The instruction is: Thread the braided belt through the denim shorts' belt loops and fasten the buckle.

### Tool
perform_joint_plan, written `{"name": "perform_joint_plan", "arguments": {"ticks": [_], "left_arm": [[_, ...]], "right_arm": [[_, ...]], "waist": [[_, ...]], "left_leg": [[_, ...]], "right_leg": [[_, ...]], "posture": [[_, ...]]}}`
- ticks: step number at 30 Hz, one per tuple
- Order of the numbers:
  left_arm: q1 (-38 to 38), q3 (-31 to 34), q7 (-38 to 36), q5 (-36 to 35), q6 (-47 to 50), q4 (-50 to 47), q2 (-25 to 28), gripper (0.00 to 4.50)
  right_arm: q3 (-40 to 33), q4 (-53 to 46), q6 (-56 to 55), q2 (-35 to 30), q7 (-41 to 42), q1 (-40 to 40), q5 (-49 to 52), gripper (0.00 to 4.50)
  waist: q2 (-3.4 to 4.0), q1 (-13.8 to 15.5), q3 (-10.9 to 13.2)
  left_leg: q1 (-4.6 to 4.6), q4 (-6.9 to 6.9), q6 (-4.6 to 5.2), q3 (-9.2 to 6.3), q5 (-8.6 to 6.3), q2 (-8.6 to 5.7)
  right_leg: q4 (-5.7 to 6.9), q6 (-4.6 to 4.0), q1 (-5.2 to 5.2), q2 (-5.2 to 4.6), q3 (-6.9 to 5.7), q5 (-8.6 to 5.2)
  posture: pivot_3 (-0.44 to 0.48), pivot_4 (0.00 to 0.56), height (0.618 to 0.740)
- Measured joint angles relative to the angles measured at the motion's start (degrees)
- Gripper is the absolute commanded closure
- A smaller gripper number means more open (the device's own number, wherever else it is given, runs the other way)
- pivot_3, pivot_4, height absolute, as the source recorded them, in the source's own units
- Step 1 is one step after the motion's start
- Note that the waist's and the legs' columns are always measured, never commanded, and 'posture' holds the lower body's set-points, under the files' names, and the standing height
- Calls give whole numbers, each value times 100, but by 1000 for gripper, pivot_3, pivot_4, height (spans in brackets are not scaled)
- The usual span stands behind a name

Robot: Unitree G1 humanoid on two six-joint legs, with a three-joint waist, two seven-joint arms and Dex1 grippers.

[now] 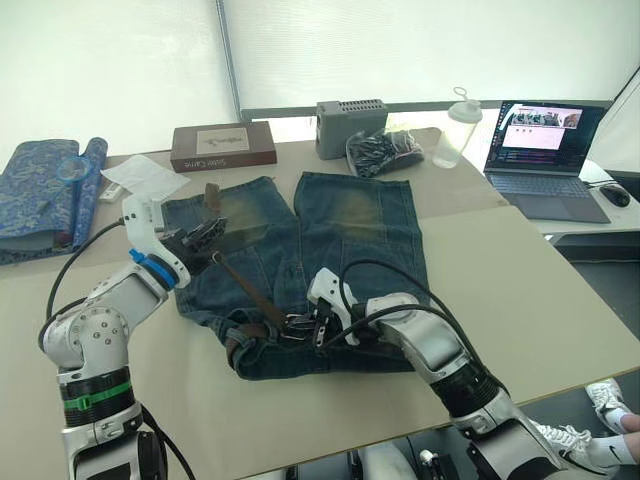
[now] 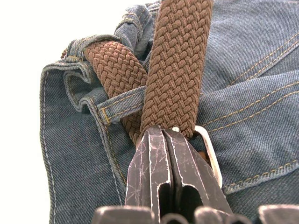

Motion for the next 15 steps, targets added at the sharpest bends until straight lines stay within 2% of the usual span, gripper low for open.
{"name": "perform_joint_plan", "arguments": {"ticks": [7, 15], "left_arm": [[-597, -421, -12, -277, 6, -64, -146, 4500], [-539, -883, -232, -28, -234, -199, -24, 4500]], "right_arm": [[-123, -1, 115, 0, 42, 93, 162, 4489], [-627, -728, 503, -129, 332, 824, 1084, 4489]], "waist": [[0, 13, 0], [1, 19, 1]], "left_leg": [[3, -1, 1, 0, -1, -3], [-24, -2, 0, 1, -2, -5]], "right_leg": [[-1, 1, 4, 0, 0, 0], [-4, 2, -23, -3, 3, -1]], "posture": [[0, 150, 740], [0, 150, 740]]}}
